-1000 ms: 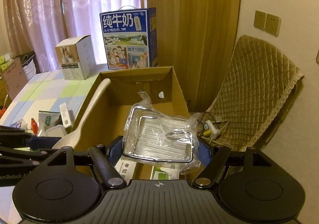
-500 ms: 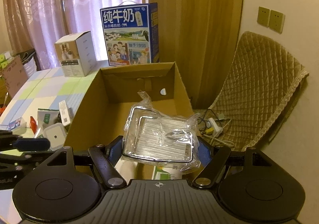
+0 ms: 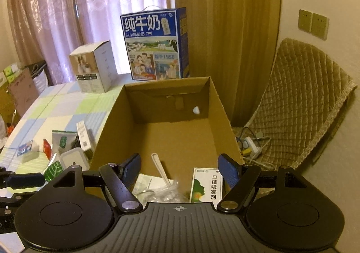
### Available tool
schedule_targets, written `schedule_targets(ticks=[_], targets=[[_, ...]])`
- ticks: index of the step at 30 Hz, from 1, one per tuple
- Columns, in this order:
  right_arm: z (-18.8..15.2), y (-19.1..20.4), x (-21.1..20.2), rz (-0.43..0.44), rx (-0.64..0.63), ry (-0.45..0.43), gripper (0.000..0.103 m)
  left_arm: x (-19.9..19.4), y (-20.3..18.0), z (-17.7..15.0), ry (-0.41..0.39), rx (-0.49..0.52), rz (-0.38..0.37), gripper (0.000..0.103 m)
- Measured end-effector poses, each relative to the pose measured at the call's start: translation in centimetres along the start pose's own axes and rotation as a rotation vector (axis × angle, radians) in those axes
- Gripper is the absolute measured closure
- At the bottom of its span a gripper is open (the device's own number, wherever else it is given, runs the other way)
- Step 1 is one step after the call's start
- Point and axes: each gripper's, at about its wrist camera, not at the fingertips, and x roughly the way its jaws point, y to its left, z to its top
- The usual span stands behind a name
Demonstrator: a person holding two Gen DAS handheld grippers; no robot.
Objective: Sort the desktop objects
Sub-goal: 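Open both tools to drop the spoon and soap rack into the cardboard box, then withdraw both tools from the cardboard box back over the table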
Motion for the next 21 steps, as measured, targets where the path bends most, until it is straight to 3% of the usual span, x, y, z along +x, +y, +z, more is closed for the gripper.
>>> schedule_targets(ticks=[9,21], targets=[[-0.4,2.2,-3.3,0.036,0.019,-0.044,0.022,-2.6,2.7,-1.9,0.0,-0.04,0.048,0.056],[-1.3,10.2,-5.5,0.158,-0.08,-0.052,0.017,-7.9,7.7,-4.3,-0.017,-0.088,0.157,0.047]])
